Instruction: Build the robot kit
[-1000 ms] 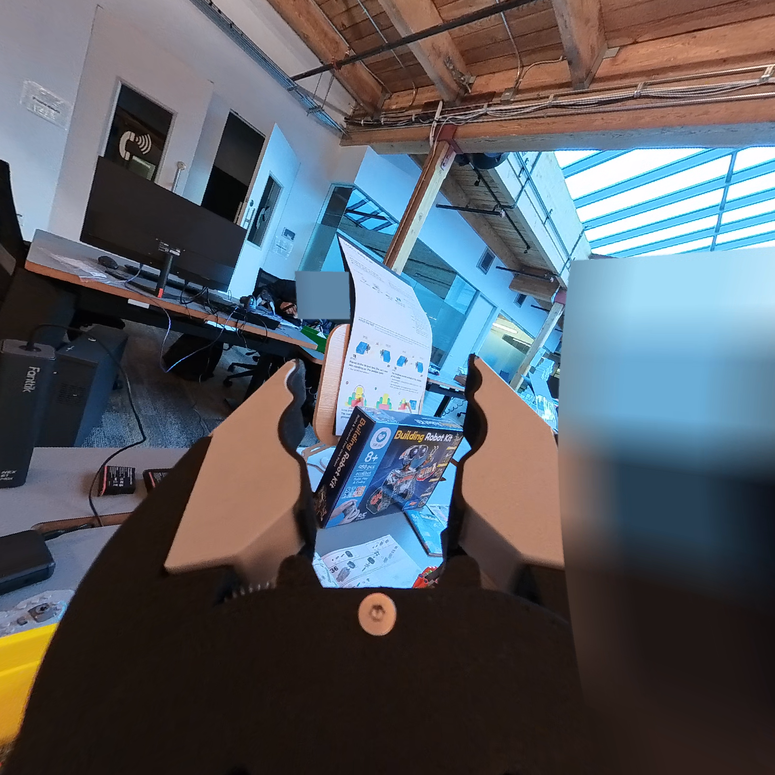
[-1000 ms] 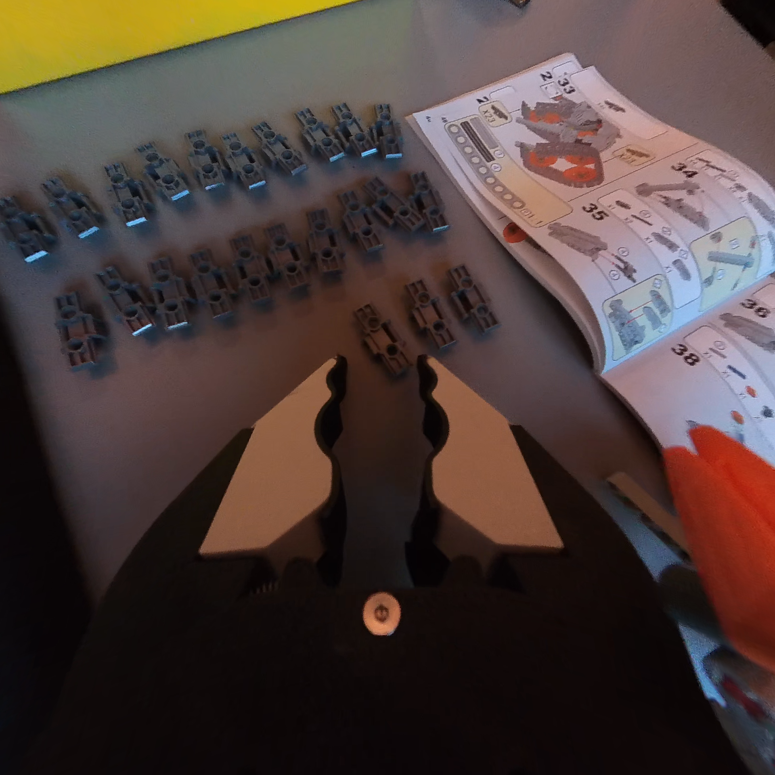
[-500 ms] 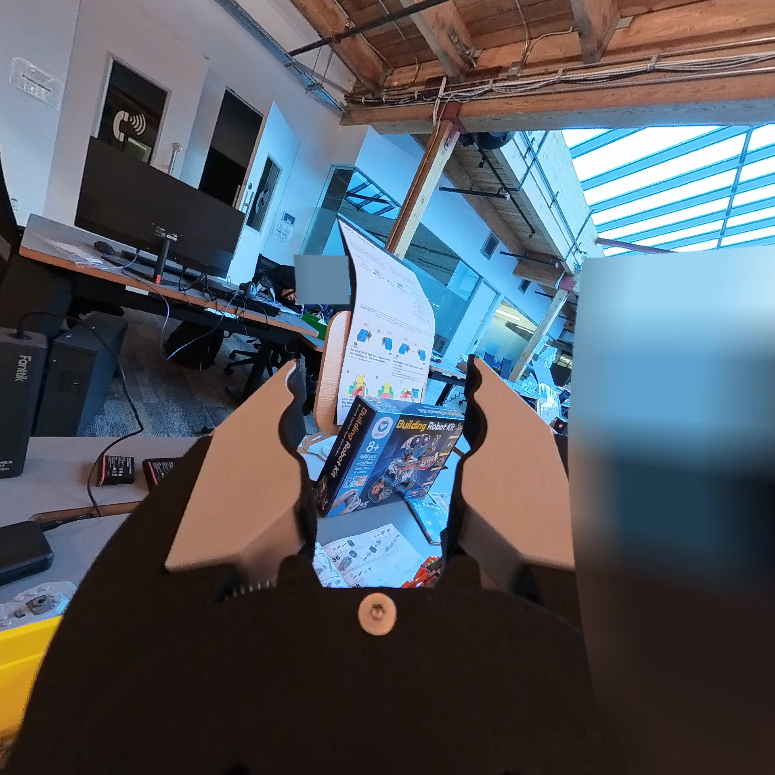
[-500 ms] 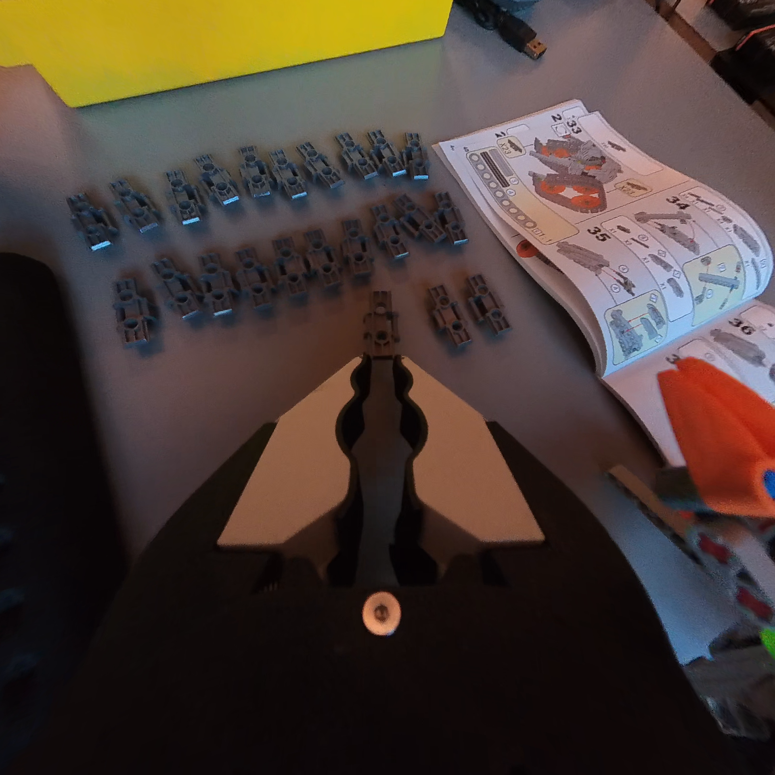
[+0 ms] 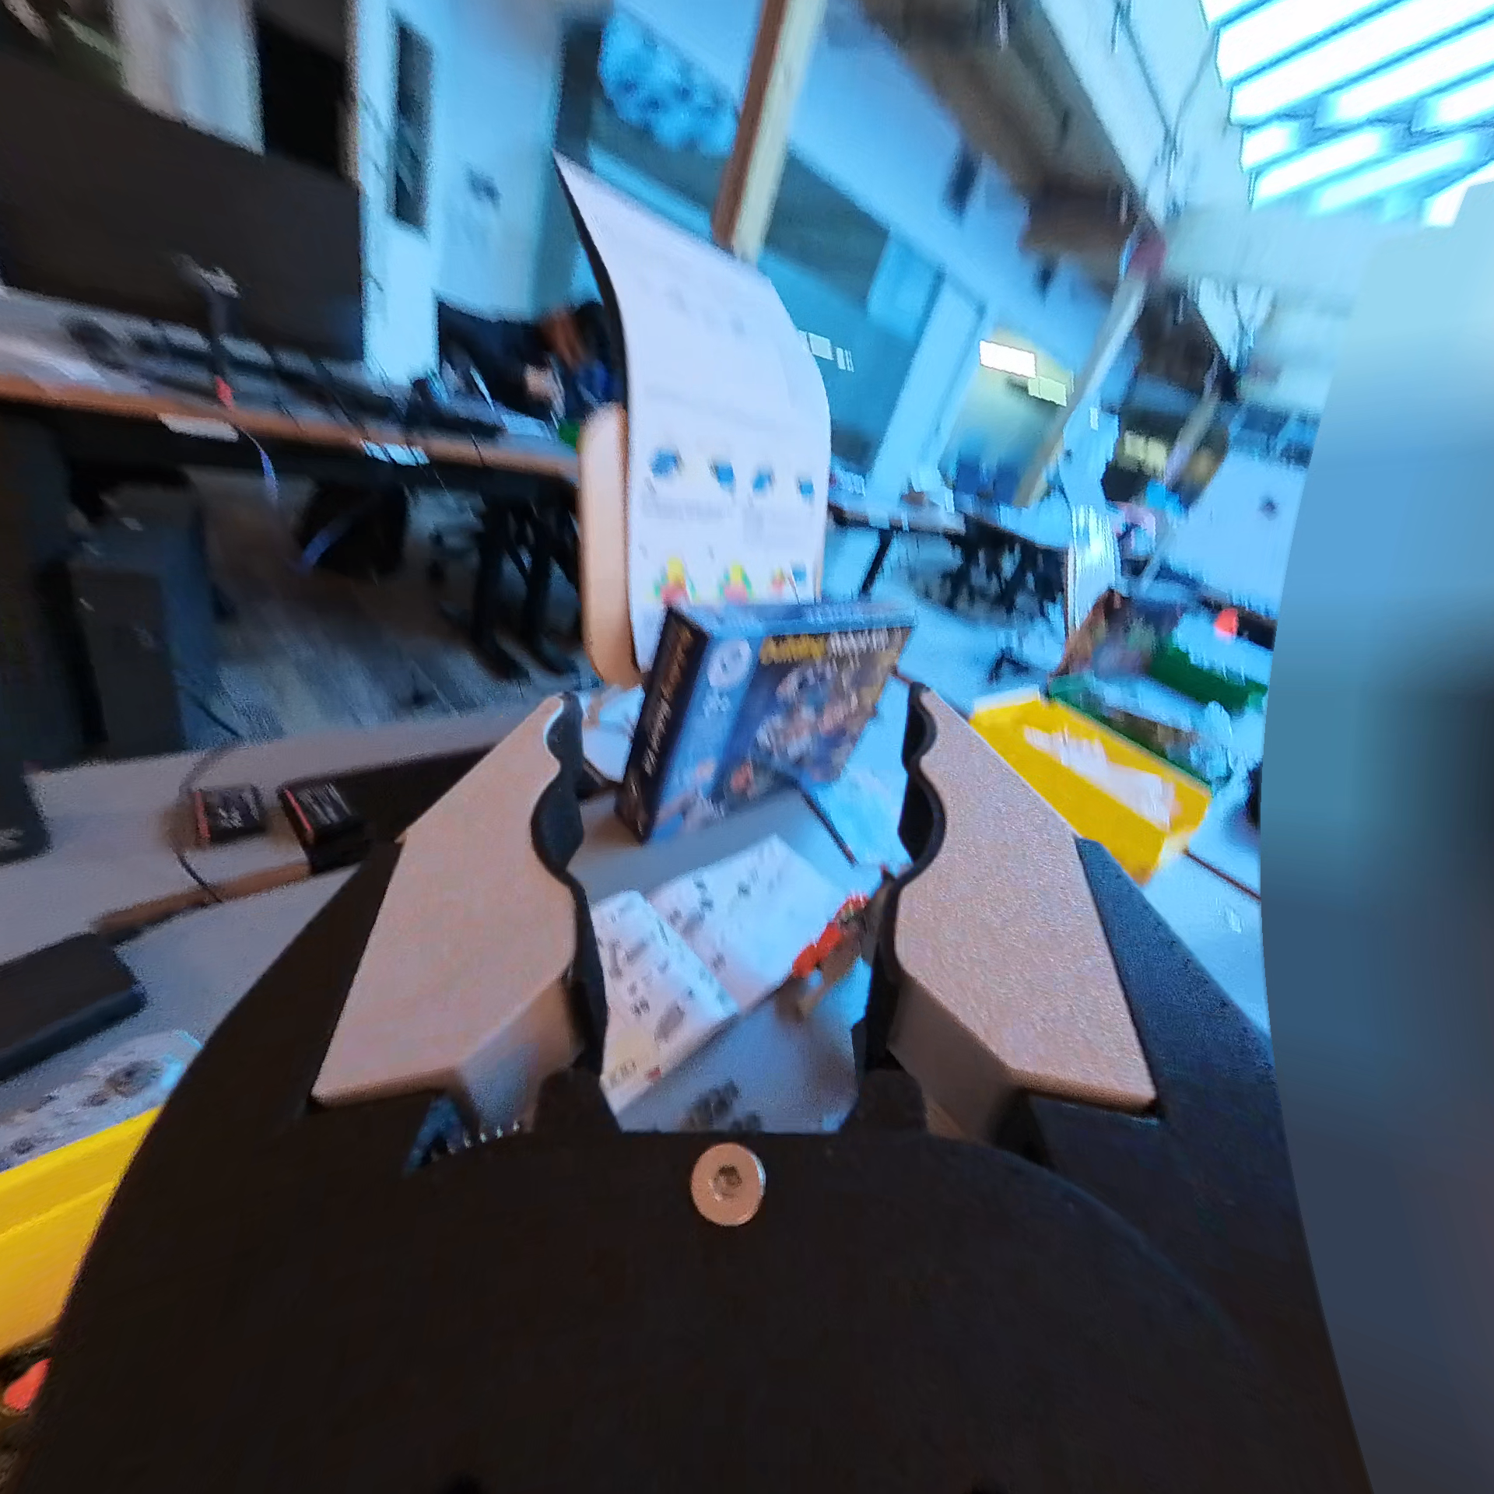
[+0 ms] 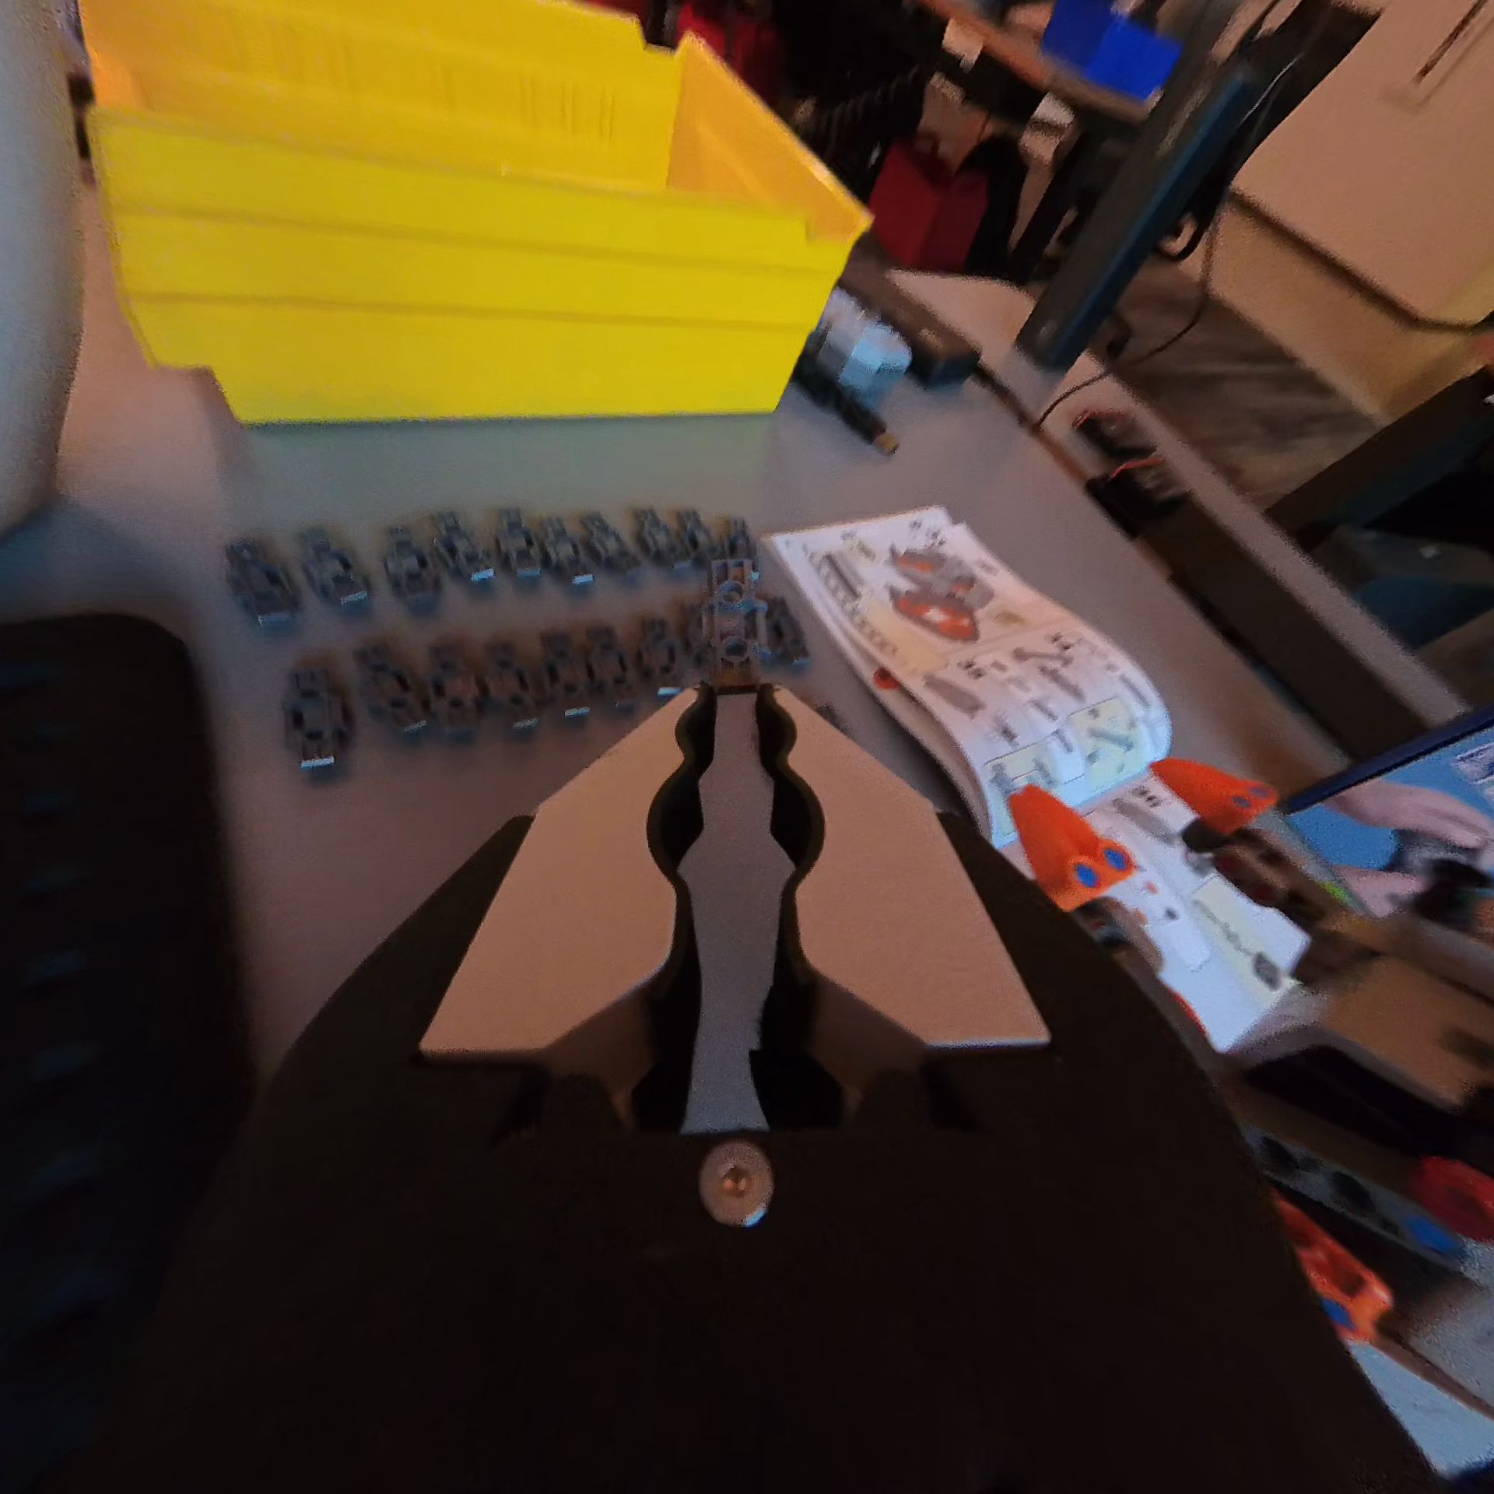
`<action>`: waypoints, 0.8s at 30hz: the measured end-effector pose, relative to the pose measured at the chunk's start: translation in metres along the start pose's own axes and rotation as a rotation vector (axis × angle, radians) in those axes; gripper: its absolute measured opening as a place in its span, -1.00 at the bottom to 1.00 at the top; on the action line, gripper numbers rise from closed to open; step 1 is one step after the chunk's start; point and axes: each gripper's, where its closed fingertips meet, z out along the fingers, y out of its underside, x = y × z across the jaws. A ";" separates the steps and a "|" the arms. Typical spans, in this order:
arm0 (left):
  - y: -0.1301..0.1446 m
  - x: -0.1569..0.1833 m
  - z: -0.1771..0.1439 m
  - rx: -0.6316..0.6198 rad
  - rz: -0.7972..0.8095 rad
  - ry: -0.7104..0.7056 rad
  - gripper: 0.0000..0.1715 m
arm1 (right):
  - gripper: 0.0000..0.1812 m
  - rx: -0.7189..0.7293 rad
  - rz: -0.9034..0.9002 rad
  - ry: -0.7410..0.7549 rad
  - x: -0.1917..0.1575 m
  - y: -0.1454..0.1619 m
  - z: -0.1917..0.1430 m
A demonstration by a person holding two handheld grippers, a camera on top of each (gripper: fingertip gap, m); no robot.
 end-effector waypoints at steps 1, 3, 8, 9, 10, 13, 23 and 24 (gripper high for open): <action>0.007 0.005 0.006 -0.033 0.013 0.012 -0.10 | -0.90 0.023 -0.010 0.026 0.002 -0.007 -0.004; 0.018 0.014 0.019 -0.079 0.034 0.031 -0.13 | -0.90 0.067 -0.035 0.095 0.011 -0.020 -0.014; 0.064 0.031 0.046 -0.175 -0.039 0.091 -0.26 | -0.90 0.164 -0.027 0.246 0.032 -0.043 -0.042; 0.081 0.037 0.046 -0.205 -0.076 0.126 -0.29 | -0.90 0.170 -0.029 0.275 0.037 -0.045 -0.046; 0.098 0.041 0.045 -0.218 -0.121 0.148 -0.36 | -0.90 0.175 -0.026 0.299 0.041 -0.046 -0.049; 0.138 0.049 0.041 -0.181 -0.269 0.180 -0.37 | -0.90 0.212 0.023 0.324 0.046 -0.054 -0.054; 0.193 0.073 0.053 -0.110 -0.507 0.308 -0.53 | -0.90 0.193 0.010 0.404 0.047 -0.056 -0.049; 0.193 0.074 0.054 -0.105 -0.511 0.320 -0.55 | -0.90 0.192 0.009 0.409 0.048 -0.056 -0.049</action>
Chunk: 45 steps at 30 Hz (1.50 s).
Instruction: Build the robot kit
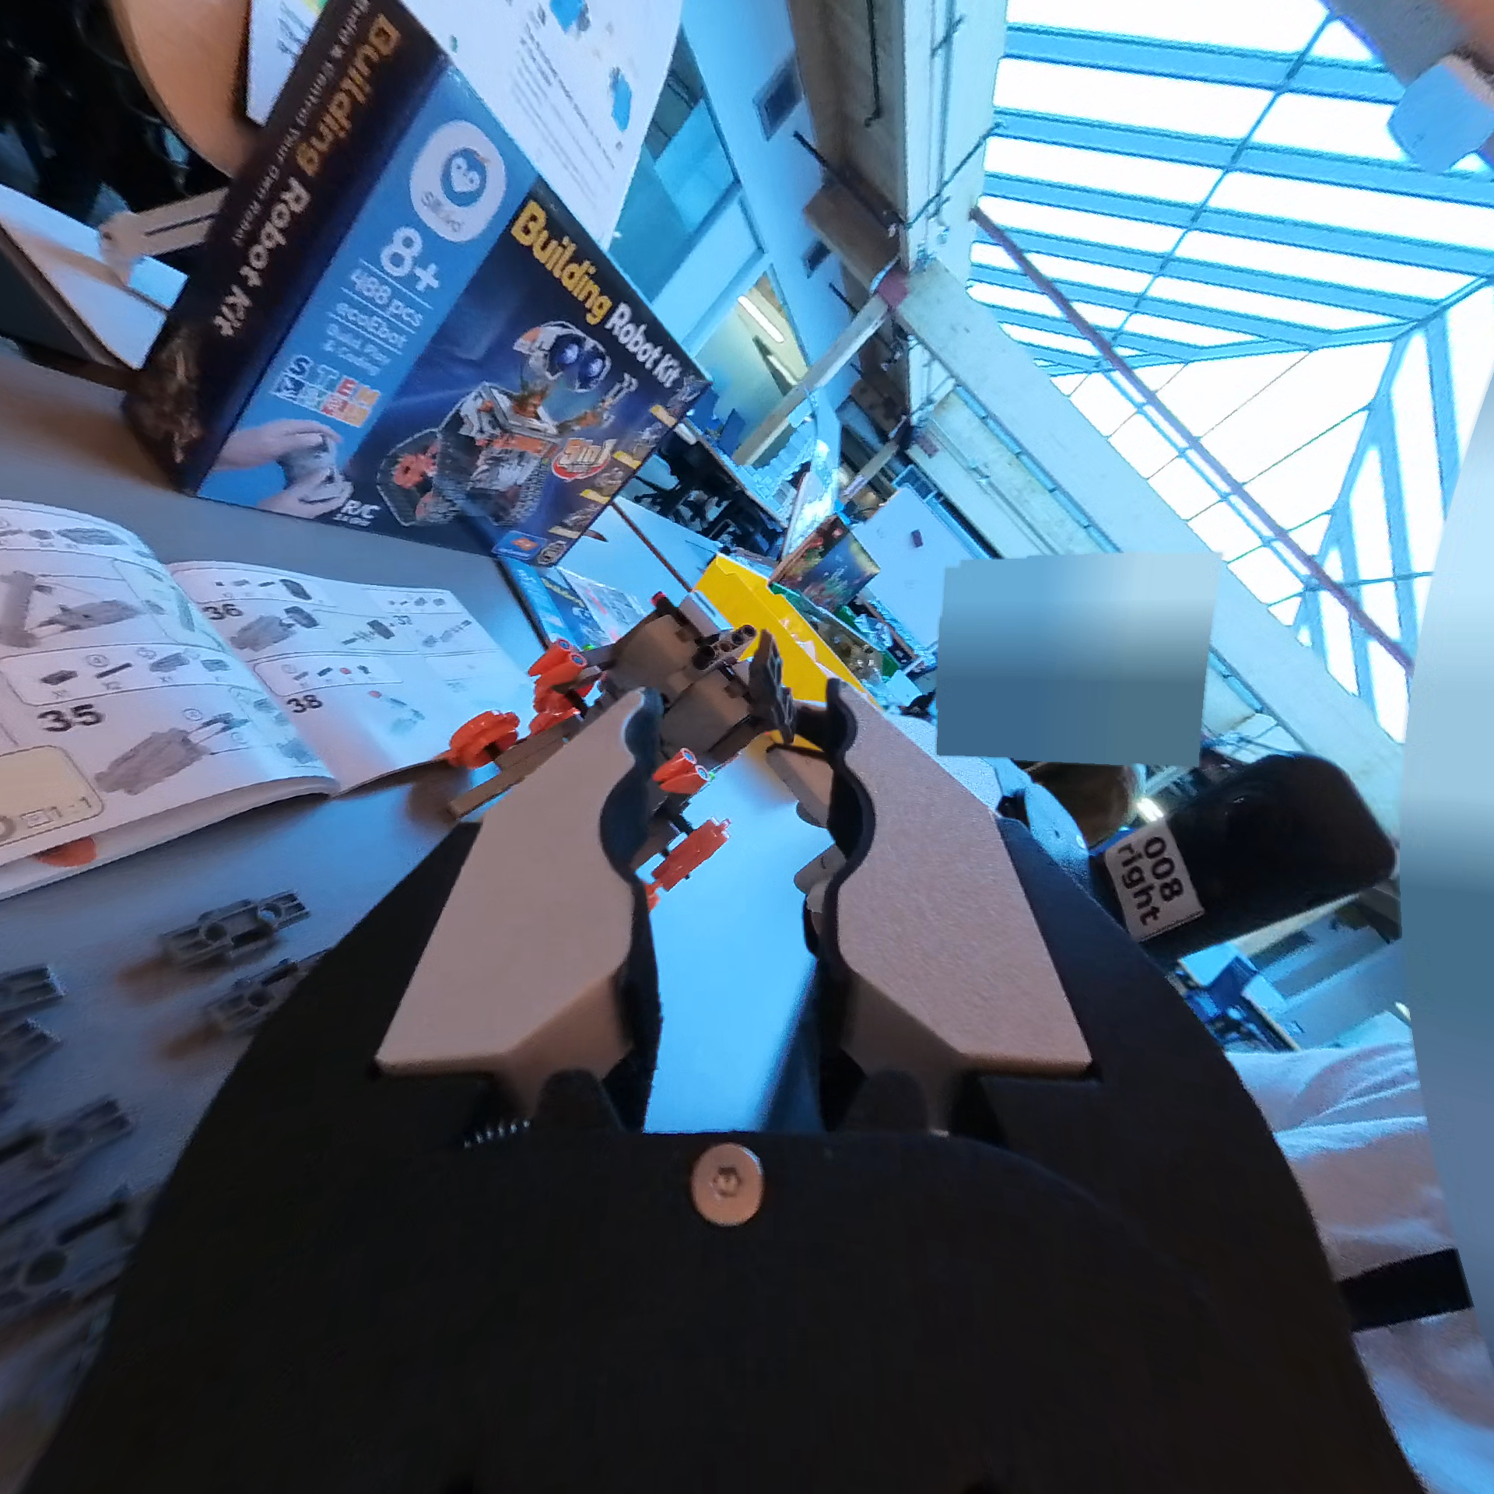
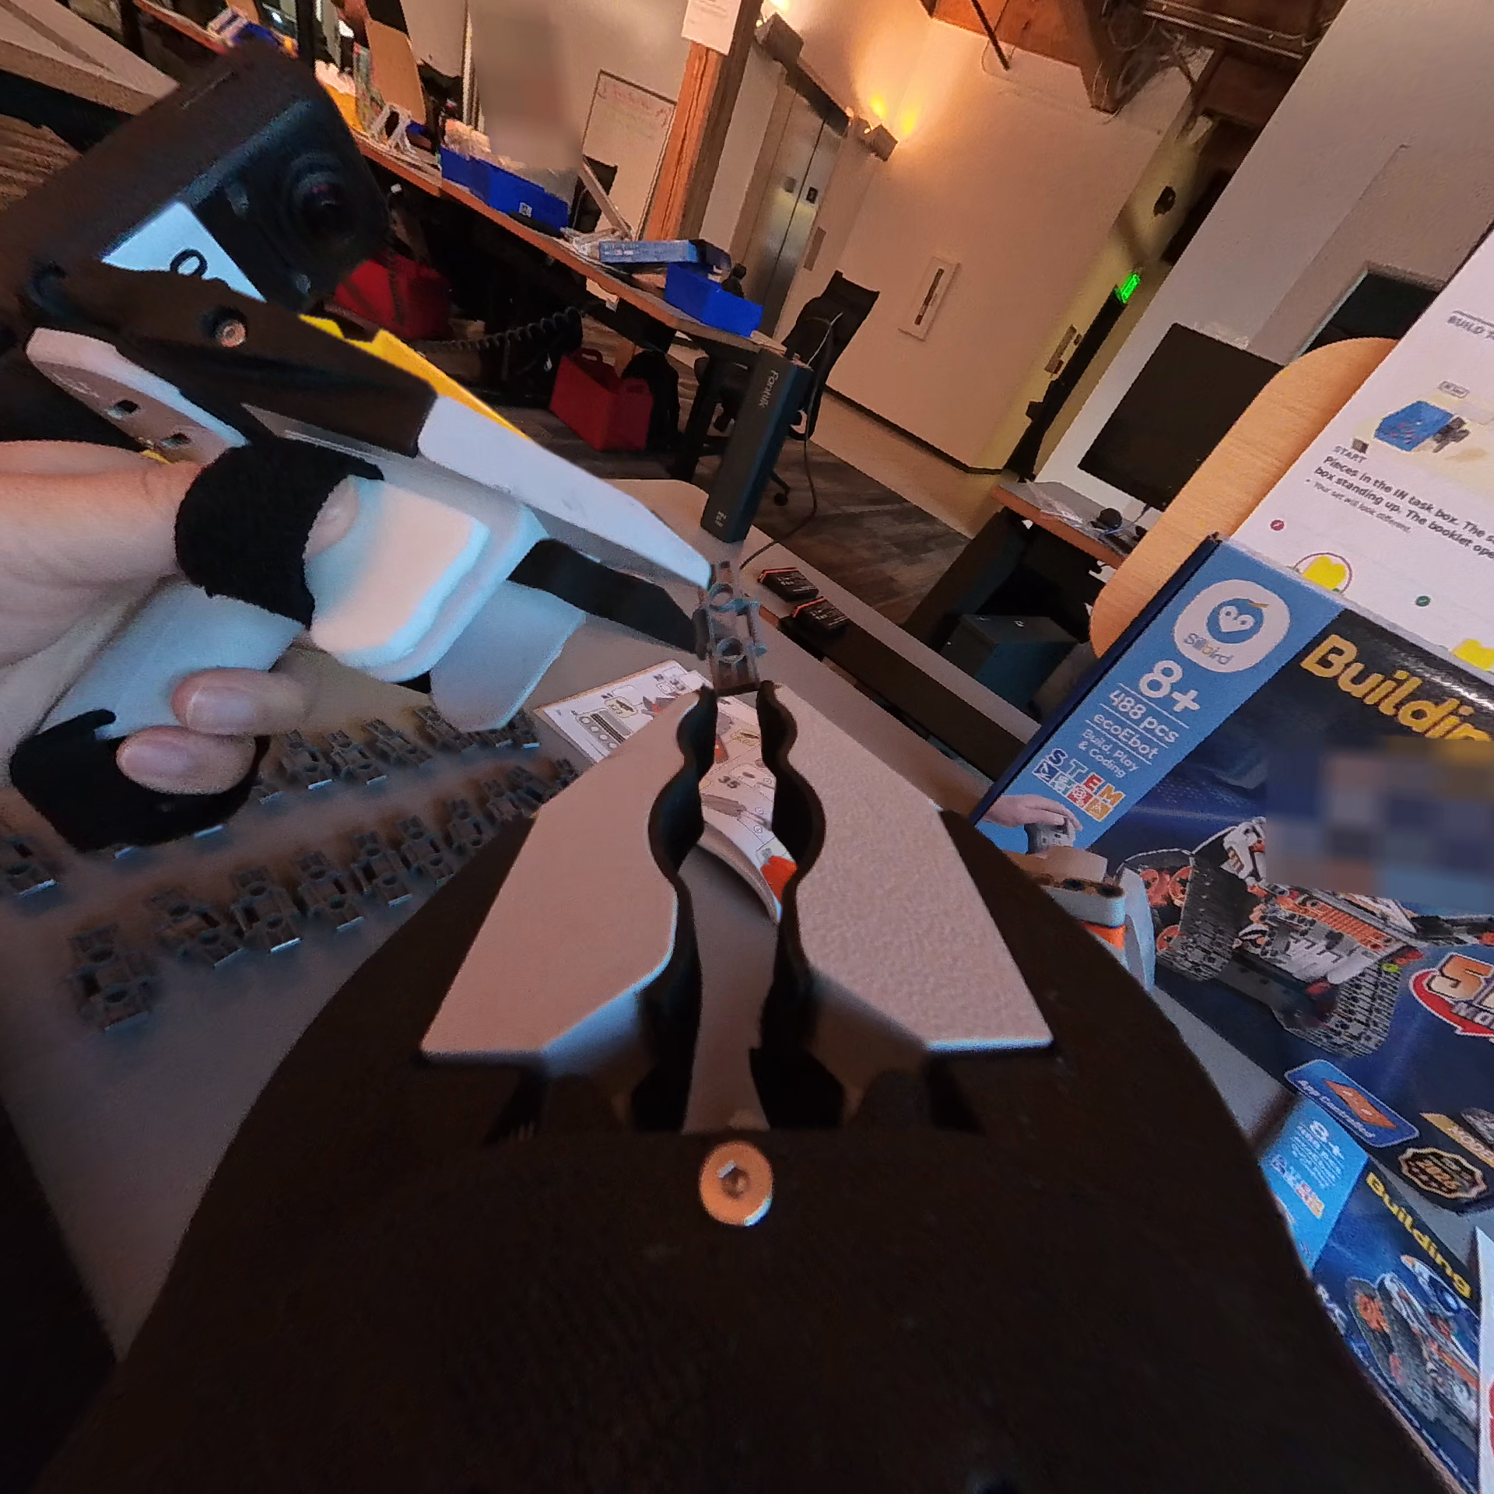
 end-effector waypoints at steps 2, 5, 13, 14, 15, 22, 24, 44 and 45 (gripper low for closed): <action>0.002 -0.002 0.002 0.003 -0.013 0.012 -0.64 | -0.90 -0.002 0.011 0.002 0.000 0.000 0.001; 0.002 -0.003 0.006 0.017 -0.026 0.051 -0.86 | -0.90 -0.016 0.016 -0.012 -0.004 0.004 0.006; -0.034 -0.032 0.001 -0.037 0.105 -0.042 -0.94 | -0.82 -0.050 0.073 -0.137 -0.021 0.027 0.008; -0.038 -0.041 -0.001 -0.081 0.111 -0.083 -0.93 | -0.82 -0.078 0.074 -0.170 -0.027 0.037 0.007; -0.042 -0.050 -0.003 -0.108 0.119 -0.127 -0.93 | -0.81 -0.109 0.068 -0.213 -0.035 0.047 0.005; -0.014 -0.095 -0.014 -0.204 0.097 -0.305 -0.93 | -0.83 -0.184 -0.063 -0.434 -0.067 0.092 -0.013; -0.005 -0.103 -0.016 -0.209 0.082 -0.333 -0.93 | -0.85 -0.174 -0.026 -0.517 -0.070 0.097 -0.017; 0.023 -0.116 -0.012 -0.276 -0.052 -0.278 -0.93 | -0.92 -0.253 0.247 -0.527 -0.046 0.109 -0.004; 0.022 -0.119 -0.014 -0.275 -0.042 -0.296 -0.93 | -0.92 -0.255 0.253 -0.532 -0.047 0.110 -0.003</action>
